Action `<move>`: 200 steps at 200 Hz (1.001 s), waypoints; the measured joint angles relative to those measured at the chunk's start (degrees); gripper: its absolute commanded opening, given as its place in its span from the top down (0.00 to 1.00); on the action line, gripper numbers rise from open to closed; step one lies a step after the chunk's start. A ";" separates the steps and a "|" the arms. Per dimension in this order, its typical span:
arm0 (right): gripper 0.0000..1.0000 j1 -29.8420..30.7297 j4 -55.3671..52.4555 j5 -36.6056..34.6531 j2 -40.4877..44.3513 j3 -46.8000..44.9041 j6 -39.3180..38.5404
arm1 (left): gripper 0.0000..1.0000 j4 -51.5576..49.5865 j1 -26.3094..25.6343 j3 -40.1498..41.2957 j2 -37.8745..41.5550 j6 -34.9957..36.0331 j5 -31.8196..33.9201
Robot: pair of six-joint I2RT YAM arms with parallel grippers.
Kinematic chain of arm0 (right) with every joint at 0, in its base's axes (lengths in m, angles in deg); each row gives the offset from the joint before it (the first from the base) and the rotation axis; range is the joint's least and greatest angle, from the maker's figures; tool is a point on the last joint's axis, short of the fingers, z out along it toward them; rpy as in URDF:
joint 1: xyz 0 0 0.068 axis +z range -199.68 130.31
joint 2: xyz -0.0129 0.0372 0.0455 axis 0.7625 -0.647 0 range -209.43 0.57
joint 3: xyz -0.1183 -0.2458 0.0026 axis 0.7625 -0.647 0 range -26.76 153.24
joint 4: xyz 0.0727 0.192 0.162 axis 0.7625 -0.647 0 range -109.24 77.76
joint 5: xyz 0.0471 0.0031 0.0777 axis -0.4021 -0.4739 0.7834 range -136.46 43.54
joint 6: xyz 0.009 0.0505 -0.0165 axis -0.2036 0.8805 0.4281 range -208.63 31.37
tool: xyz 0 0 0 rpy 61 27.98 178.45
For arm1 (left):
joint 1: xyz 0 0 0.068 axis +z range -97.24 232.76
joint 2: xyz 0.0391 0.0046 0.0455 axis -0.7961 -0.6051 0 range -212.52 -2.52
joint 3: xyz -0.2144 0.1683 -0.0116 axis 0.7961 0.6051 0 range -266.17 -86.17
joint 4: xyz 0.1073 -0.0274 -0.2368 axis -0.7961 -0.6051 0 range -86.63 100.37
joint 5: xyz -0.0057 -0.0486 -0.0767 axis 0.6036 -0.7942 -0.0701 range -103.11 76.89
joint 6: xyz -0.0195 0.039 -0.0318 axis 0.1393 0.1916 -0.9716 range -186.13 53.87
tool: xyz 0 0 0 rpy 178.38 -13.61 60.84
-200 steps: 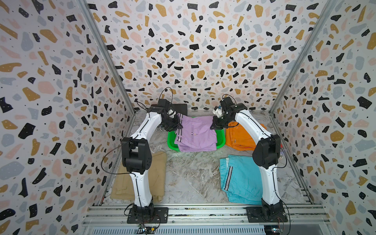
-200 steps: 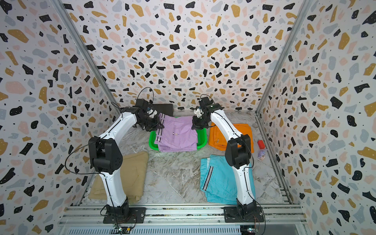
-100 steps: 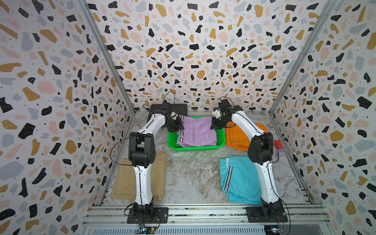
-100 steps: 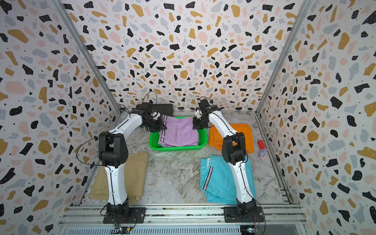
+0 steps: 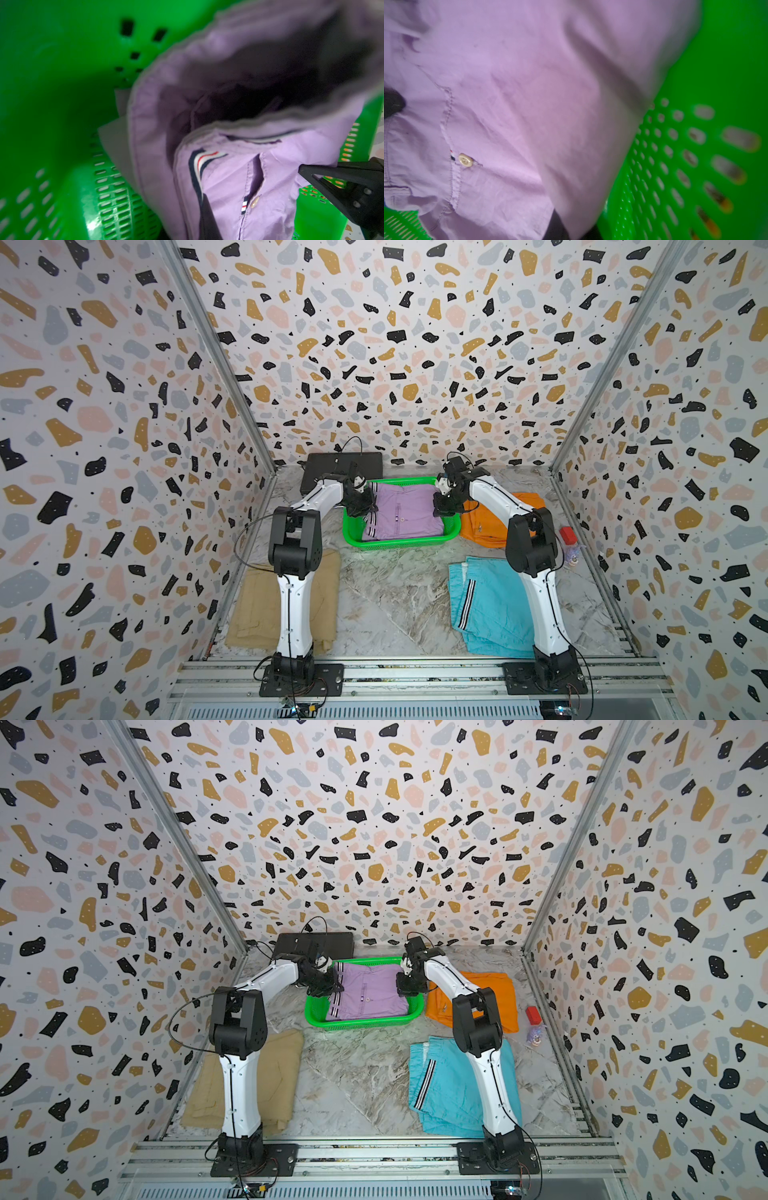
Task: Put the folded long pants in the basket
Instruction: Place the long pant in the basket.
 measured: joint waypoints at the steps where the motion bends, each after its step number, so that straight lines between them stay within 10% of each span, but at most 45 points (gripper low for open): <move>1: 1.00 0.02 -0.02 -0.04 0.00 0.00 0.00 | 0.91 0.00 0.00 0.02 0.00 0.00 0.07; 52: 0.63 1.14 -0.92 -1.36 1.05 0.00 0.24 | 0.32 -0.85 -1.05 3.17 3.04 -0.61 6.10; 96: 0.37 0.79 -2.51 -1.42 5.09 0.02 0.44 | 0.00 -2.21 -0.63 3.69 9.09 -0.76 9.03; 170: 0.22 1.20 -1.62 0.44 17.75 -2.80 3.65 | 0.00 -12.74 0.26 0.33 26.25 -3.04 13.81; 200: 0.20 9.90 4.59 2.60 28.72 -13.44 8.24 | 0.00 -17.40 0.28 6.38 39.71 -3.69 22.58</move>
